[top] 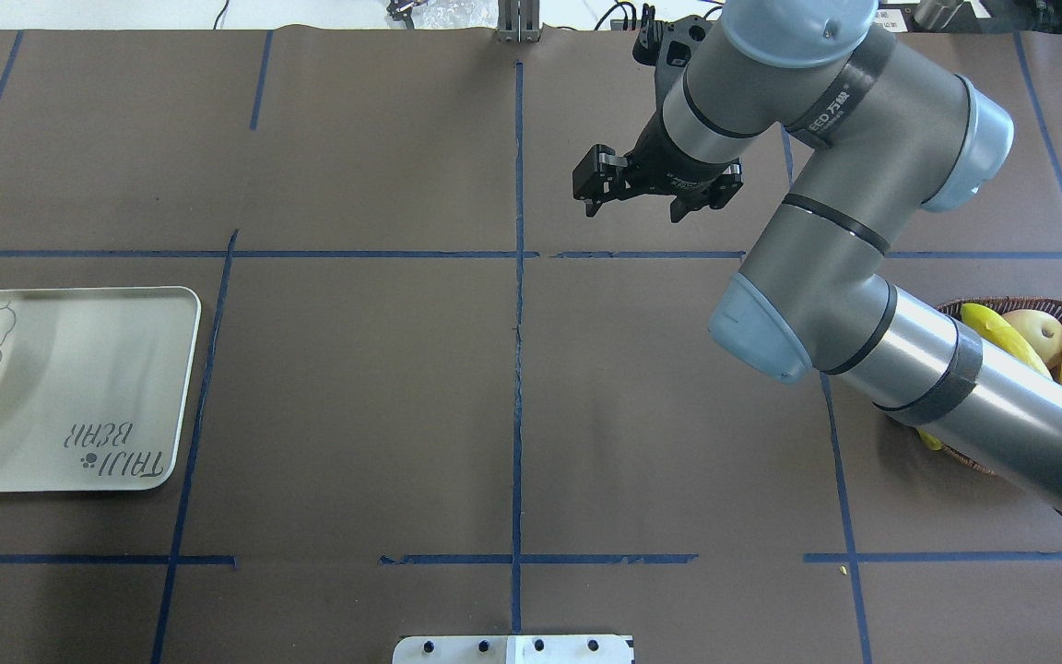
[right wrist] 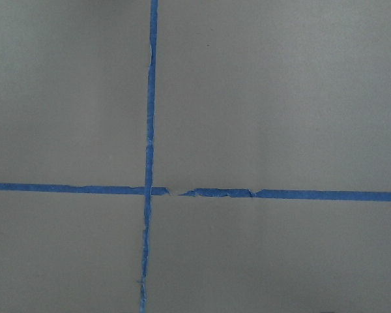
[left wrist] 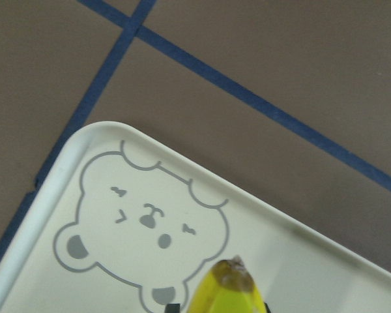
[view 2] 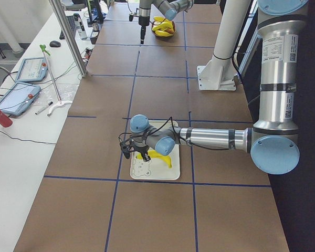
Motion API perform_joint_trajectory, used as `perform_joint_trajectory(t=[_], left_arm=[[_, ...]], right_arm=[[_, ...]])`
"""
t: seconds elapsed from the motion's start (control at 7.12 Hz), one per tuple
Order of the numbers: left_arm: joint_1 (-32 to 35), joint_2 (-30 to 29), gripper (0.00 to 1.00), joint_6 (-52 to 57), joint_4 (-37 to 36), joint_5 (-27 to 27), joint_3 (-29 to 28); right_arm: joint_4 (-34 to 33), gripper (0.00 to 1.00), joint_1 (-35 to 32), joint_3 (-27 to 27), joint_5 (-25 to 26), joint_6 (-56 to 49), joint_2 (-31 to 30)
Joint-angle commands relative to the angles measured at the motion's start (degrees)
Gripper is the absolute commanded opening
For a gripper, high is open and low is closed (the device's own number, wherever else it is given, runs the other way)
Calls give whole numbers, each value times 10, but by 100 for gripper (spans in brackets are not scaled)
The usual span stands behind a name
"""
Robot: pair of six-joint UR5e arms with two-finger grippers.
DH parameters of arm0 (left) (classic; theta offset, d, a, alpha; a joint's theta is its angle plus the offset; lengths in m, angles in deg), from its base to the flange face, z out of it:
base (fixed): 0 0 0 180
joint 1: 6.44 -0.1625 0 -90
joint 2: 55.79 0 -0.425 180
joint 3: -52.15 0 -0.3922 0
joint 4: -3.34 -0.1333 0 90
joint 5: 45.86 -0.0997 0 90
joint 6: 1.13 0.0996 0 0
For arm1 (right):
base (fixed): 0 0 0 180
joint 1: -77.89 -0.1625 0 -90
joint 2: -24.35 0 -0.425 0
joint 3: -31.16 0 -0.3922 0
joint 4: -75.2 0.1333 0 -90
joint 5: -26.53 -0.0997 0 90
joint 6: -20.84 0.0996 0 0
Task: Transfer all bananas from basket to plate
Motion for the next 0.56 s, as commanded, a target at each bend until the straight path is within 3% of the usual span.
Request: perform_joint_trajectory(t=[0.0, 0.28, 0.42], left_arm=[[-2, -8, 50, 33, 2, -17, -30], [14, -11, 100, 65, -1, -34, -33], [43, -11, 100, 93, -4, -28, -26]], right_arm=[[0, 100, -4, 2, 0, -1, -1], [-1, 100, -12, 3, 0, -1, -2], [-5, 100, -18, 4, -1, -1, -11]])
